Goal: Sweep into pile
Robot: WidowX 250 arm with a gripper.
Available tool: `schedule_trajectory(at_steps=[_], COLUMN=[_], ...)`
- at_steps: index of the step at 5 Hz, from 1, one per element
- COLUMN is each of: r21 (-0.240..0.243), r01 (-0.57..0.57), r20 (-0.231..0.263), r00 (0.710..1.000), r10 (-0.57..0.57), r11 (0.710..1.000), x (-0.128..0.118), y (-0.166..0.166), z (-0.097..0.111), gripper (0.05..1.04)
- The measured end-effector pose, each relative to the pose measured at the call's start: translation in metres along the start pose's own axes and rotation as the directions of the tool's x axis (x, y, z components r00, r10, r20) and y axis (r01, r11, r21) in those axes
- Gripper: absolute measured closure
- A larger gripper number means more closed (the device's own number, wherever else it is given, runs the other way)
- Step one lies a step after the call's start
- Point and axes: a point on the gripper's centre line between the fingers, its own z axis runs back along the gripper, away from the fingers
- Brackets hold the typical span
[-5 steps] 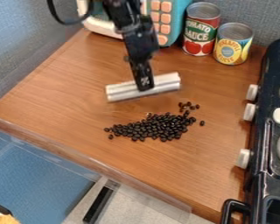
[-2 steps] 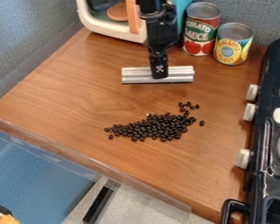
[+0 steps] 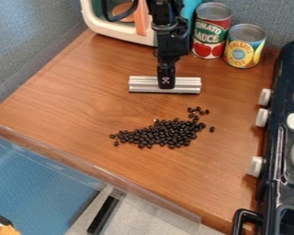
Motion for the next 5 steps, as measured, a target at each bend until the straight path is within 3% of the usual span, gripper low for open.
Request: schedule_trajectory(at_steps=[3,5], r21=[0.002,-0.012], r01=[0.004,0.037], r20=[0.027,0.049], r00=[1.000,0.998], r10=[-0.004,-0.036], r11=[1.000,0.999], x=[0.008,0.029], y=[-0.016,-0.032], z=[-0.002,-0.004], gripper=[0.741,0.741])
